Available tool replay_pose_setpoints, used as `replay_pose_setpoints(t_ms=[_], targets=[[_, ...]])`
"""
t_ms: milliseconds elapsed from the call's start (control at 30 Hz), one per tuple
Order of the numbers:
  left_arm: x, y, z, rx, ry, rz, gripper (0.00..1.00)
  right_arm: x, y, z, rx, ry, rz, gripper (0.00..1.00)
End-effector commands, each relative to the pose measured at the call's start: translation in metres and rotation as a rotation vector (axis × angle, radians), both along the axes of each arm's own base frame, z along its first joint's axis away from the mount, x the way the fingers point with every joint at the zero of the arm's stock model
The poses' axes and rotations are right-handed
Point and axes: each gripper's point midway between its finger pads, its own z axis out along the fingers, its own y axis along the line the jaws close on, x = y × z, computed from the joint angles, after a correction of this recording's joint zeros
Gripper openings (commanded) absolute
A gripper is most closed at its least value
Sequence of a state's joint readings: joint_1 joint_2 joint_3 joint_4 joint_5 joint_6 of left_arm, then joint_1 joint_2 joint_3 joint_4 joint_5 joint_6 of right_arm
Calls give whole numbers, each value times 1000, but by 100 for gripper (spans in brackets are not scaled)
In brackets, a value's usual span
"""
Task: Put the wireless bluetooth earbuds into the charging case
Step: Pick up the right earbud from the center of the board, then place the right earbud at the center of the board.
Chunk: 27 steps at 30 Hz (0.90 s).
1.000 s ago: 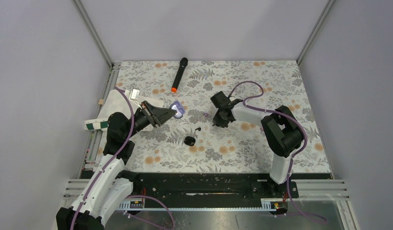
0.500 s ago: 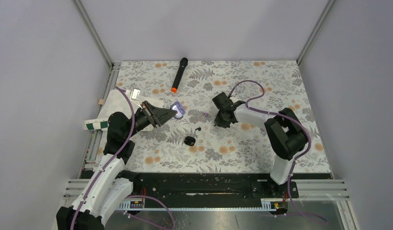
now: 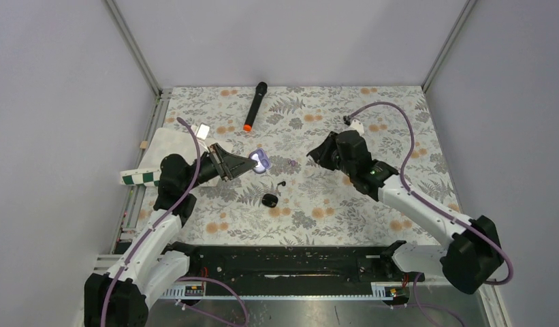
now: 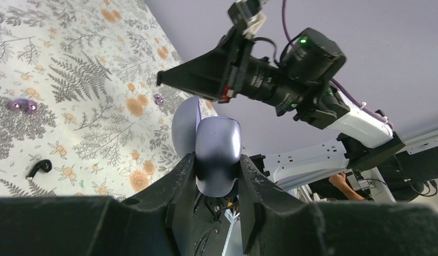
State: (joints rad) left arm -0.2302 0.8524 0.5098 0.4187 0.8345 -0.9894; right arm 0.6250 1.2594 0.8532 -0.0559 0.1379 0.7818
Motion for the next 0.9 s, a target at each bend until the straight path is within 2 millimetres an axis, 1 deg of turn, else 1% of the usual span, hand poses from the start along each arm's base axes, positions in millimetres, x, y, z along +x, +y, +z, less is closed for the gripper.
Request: replay_pose_setpoints(t_ms=[0, 100, 133, 167, 333, 400, 533, 633, 767, 800, 867], targets=[[-7, 1, 25, -78, -116, -14, 0, -2, 17, 72, 56, -161, 40, 0], [-10, 1, 28, -111, -142, -23, 0, -12, 36, 101, 103, -221, 79, 0], [-11, 1, 28, -122, -149, -26, 0, -16, 40, 108, 127, -241, 94, 0], [-11, 1, 29, -134, -148, -30, 0, -17, 46, 120, 165, -278, 107, 0], [-11, 0, 31, -167, -144, -44, 0, -34, 61, 152, 238, -338, 182, 0], [-8, 1, 31, -170, -144, -23, 0, -40, 67, 158, 242, -338, 203, 0], [-3, 7, 37, -169, -180, 55, 0, -53, 82, 167, 252, -326, 240, 0], [1, 11, 37, -144, -185, 105, 0, -62, 91, 174, 266, -336, 271, 0], [0, 13, 40, -132, -201, 129, 0, -64, 101, 183, 267, -341, 295, 0], [1, 14, 41, -132, -203, 135, 0, -66, 103, 177, 250, -316, 306, 0], [0, 14, 42, -134, -207, 138, 0, -68, 110, 175, 240, -297, 321, 0]])
